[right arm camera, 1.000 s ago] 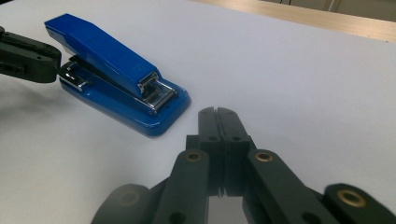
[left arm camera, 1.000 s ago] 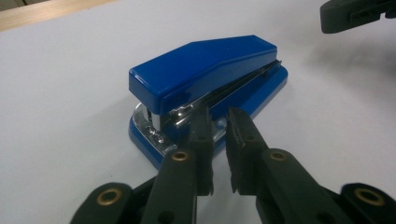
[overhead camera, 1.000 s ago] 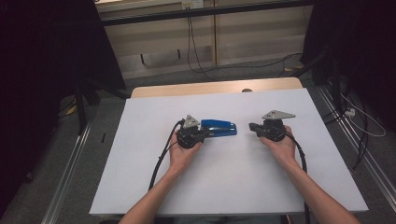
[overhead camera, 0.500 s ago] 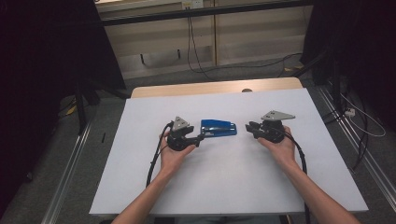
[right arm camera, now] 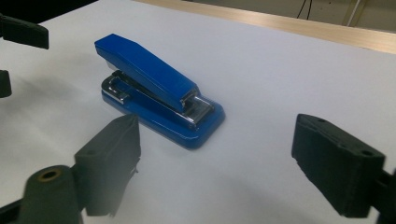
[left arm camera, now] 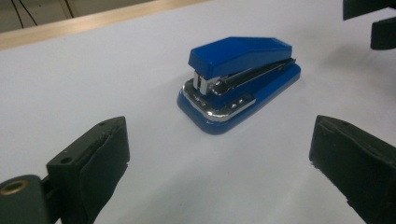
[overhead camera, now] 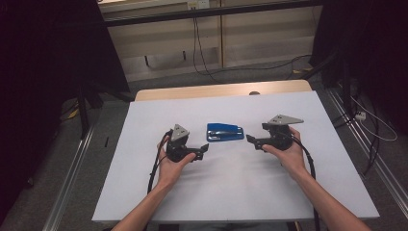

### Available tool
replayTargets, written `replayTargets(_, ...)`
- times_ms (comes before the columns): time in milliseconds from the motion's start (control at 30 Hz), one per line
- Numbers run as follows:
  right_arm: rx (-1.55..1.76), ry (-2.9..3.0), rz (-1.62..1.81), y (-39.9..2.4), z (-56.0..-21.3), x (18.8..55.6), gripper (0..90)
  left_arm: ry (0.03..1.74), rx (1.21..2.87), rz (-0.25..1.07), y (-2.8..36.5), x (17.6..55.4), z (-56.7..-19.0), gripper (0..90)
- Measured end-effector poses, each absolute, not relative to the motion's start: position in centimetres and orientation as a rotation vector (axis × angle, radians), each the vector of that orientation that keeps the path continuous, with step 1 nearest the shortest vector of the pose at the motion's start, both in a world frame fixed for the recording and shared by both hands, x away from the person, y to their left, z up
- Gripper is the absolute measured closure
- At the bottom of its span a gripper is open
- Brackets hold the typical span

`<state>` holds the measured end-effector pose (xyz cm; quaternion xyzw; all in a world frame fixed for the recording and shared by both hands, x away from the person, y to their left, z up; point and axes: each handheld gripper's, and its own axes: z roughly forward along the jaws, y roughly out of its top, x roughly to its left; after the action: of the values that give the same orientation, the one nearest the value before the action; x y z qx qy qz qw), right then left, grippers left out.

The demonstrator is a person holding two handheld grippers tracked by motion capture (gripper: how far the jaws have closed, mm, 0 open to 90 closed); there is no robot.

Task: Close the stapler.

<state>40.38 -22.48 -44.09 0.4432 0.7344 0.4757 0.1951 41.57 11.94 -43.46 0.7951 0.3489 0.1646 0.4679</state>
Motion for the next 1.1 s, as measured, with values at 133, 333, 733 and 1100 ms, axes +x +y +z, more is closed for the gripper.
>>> replayTargets(133, 1.217, 2.045, 1.348, -21.9, -43.9, 40.2, 3.9, 0.846, 1.941, 0.376, 12.7, 40.8, -43.8, 5.1)
replayTargets(333, 1.223, 2.006, 1.383, -21.3, -43.4, 39.5, 3.4, 0.839, 1.942, 0.407, 13.0, 40.1, -43.3, 5.2)
replayTargets(733, 1.226, 1.947, 1.358, -21.4, -43.0, 38.0, 4.5, 0.845, 1.923, 0.426, 14.9, 38.1, -42.0, 5.2)
replayTargets(1100, 1.224, 1.861, 1.352, -21.8, -43.1, 36.0, 4.1, 0.855, 1.901, 0.459, 16.7, 37.0, -41.6, 5.3)
